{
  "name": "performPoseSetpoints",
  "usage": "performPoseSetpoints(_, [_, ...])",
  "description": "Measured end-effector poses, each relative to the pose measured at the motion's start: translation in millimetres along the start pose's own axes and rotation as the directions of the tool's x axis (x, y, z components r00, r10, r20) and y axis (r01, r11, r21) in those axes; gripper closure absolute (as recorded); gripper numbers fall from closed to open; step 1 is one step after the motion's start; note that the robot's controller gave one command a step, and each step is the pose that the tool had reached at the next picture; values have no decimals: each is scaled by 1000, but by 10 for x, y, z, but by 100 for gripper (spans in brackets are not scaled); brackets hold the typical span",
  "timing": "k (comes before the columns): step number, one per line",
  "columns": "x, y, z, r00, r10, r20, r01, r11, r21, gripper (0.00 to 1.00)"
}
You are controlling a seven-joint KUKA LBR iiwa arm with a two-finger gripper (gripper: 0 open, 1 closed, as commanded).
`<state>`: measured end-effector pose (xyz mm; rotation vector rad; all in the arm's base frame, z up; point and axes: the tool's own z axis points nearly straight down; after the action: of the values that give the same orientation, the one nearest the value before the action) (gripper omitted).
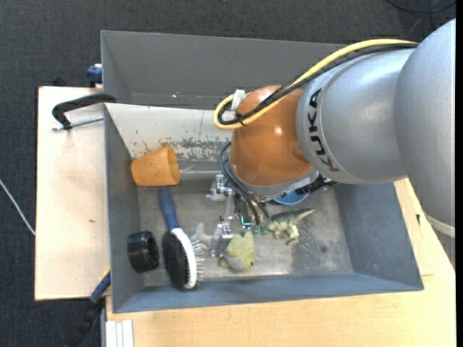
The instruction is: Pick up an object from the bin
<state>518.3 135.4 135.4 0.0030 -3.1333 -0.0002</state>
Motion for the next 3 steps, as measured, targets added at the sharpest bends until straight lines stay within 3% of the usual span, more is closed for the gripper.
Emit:
performPoseSetpoints(1, [119, -545, 660, 996, 91, 11, -91, 996, -3, 0])
performPoseSetpoints(3, [98, -510, 630, 996, 90, 12, -90, 996, -4, 0])
